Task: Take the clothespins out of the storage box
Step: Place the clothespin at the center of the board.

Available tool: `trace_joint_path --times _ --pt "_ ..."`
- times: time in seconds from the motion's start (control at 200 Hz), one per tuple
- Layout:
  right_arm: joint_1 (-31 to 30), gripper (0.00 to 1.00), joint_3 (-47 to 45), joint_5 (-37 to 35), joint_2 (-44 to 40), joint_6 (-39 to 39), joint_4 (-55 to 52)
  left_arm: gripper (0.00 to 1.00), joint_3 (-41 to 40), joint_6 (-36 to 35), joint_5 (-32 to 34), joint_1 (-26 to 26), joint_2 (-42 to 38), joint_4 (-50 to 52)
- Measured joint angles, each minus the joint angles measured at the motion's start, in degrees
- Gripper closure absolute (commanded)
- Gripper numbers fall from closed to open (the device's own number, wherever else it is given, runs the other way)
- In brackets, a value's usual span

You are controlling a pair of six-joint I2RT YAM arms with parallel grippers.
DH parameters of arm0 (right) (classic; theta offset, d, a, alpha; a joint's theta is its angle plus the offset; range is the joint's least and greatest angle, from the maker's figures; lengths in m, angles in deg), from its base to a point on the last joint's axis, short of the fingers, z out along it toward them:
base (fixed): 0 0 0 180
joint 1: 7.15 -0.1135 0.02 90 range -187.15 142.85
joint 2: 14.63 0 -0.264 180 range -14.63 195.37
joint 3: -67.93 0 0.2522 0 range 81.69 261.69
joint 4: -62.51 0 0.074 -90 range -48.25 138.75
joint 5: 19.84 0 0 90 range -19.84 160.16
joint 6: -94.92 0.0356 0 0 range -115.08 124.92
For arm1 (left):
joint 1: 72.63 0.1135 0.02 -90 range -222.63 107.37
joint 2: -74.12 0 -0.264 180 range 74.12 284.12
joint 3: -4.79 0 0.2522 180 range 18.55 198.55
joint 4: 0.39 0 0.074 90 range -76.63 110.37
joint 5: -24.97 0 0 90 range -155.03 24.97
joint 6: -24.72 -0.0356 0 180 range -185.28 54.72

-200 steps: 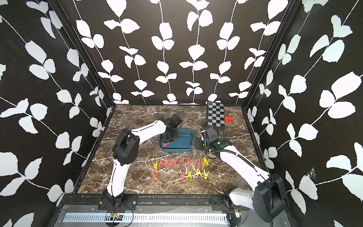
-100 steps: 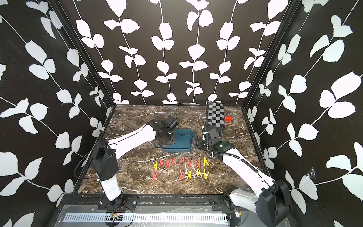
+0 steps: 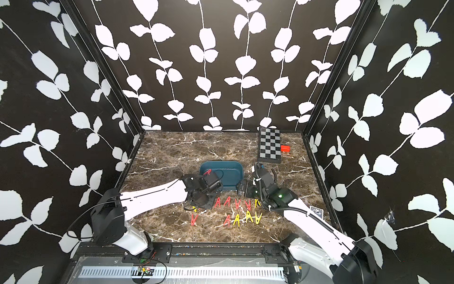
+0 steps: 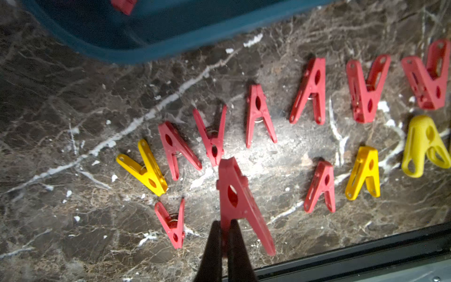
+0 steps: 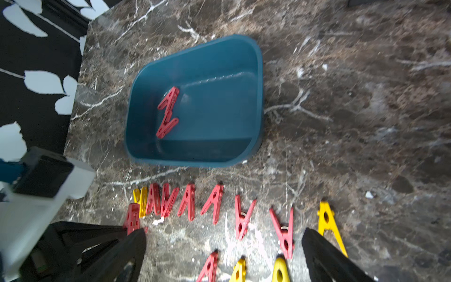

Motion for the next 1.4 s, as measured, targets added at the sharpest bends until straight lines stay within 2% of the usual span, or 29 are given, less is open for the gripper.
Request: trace_joint_path --times 0.33,0.92,0.99,1.08,1.3,1.4 --pt "-3.39 0.01 -4.48 -2.08 -5.84 3.39 -2.69 0.98 -4.07 3.10 -0.42 -7.37 1.64 -3.63" --pt "-4.55 0.01 -5.35 -4.35 -9.55 5.42 -5.03 0.96 -4.13 3.76 -3.37 -9.88 10.29 -7.98" --pt "-4.59 0.01 -5.46 -4.37 -9.51 5.44 -5.01 0.91 -4.13 3.78 -3.43 -10.21 10.32 -8.04" --pt "-4.61 0.01 -5.64 -4.37 -9.09 5.44 -4.98 0.75 -4.13 3.96 -3.67 -10.40 10.34 -8.11" --pt "-4.61 0.01 -5.66 -4.33 -7.23 5.35 -4.48 0.65 -3.08 4.13 -3.37 -10.49 10.32 -6.93" --pt "-4.63 0.01 -5.64 -4.28 -5.79 5.31 -3.98 0.64 -1.66 4.02 -2.34 -10.49 9.92 -5.44"
